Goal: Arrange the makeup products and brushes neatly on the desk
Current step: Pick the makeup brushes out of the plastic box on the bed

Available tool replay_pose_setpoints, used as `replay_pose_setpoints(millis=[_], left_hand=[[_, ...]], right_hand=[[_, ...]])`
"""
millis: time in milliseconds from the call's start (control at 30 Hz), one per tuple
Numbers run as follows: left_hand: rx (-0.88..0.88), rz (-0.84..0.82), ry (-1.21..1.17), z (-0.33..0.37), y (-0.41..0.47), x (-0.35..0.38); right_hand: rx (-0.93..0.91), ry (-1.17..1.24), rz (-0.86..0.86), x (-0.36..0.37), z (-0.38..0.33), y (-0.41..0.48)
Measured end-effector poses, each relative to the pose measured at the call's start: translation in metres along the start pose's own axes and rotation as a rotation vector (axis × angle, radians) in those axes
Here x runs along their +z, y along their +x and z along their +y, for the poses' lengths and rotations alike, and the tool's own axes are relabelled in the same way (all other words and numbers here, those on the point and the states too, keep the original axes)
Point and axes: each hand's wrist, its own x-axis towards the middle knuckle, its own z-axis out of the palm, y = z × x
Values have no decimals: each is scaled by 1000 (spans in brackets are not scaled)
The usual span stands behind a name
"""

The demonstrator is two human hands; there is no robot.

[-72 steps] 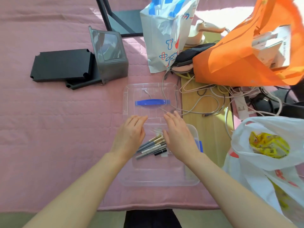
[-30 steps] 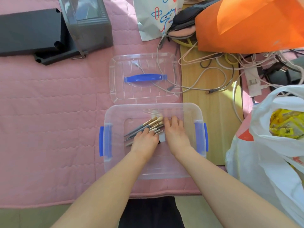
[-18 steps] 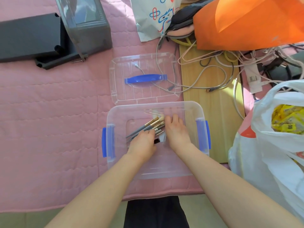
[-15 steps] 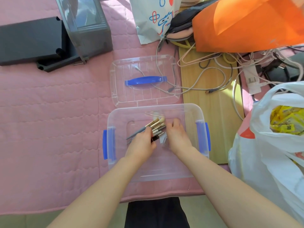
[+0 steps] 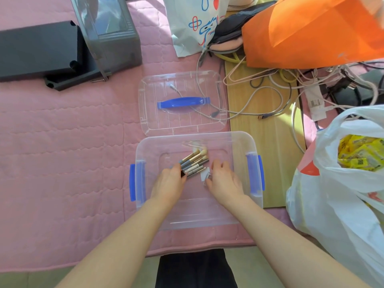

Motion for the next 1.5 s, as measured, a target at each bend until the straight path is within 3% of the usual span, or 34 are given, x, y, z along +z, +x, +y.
replay_pose_setpoints(millis=[400,567,700,900,1200,1500], left_hand=[[-2,-48,285,-5,18,7],[-9,-36,311,-3,21,8],[31,-18,323,0,22,9],[56,-14,339,3,22,13],[21,-44,308,2,24,18],[-29,-66,223,1,20,10]], right_hand=[[-46,-155,-91,11,-1,17],[-54,-67,-167,12,0,17],[-53,146,-206,11,1,17],[-166,305,-100,7,-2,16],[-430,-196,-3,18,-10,28],[-433,-318,3,9,-14,27]])
